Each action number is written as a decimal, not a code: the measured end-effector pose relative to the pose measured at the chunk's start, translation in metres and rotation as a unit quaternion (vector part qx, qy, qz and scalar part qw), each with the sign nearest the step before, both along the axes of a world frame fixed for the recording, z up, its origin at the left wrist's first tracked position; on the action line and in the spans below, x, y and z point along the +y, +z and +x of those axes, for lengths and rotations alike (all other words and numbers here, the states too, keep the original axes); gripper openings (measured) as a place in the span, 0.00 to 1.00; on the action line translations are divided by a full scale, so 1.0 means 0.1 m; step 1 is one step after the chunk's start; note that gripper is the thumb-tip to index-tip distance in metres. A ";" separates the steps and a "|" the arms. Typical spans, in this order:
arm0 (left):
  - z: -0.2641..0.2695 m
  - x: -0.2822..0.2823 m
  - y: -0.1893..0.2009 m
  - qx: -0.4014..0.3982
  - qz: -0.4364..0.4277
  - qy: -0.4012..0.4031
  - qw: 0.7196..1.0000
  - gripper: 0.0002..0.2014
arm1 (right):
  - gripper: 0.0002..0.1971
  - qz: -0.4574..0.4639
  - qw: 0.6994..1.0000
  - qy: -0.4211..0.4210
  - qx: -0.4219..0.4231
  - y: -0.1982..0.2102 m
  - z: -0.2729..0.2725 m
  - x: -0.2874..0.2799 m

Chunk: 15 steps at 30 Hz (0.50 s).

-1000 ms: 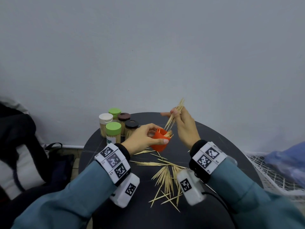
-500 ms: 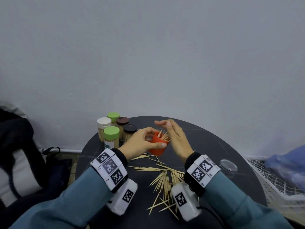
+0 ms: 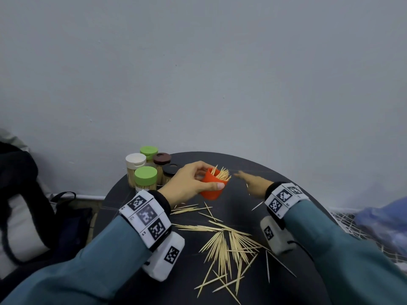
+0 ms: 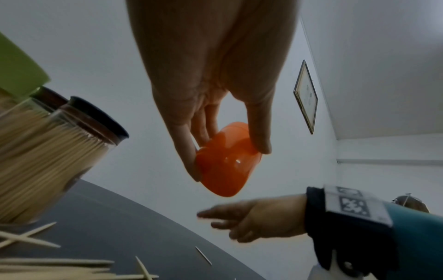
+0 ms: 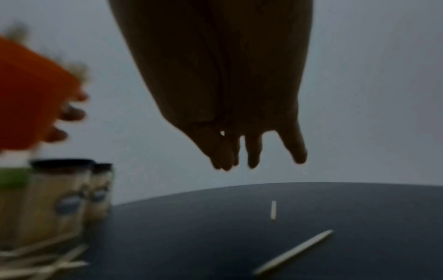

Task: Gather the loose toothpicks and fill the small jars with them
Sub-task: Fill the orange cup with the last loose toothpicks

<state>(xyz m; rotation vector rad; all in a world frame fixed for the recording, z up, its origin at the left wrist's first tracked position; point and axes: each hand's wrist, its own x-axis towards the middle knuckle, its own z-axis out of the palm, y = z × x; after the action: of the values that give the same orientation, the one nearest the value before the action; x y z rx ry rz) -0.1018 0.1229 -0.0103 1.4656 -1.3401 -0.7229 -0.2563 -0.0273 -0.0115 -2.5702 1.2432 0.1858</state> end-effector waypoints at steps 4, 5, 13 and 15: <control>0.05 -0.05 0.02 -0.002 -0.006 0.004 1.000 0.24 | 0.30 -0.034 0.993 -0.020 0.114 -0.15 0.00 -0.18; 0.06 -0.06 0.02 -0.003 -0.007 0.003 1.000 0.24 | 0.29 -0.035 0.991 -0.028 0.129 -0.18 -0.01 -0.20; 0.11 -0.07 0.12 0.003 -0.029 0.014 0.999 0.26 | 0.19 -0.075 0.988 -0.016 0.137 -0.18 -0.06 -0.25; 0.09 -0.06 0.11 -0.003 -0.028 0.009 1.000 0.25 | 0.18 -0.085 0.989 -0.008 0.124 -0.15 -0.09 -0.19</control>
<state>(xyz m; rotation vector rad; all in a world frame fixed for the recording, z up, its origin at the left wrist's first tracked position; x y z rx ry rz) -0.0932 0.1167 0.0009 1.4338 -1.3392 -0.6650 -0.2658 -0.0468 -0.0269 -2.7474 1.4200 0.4251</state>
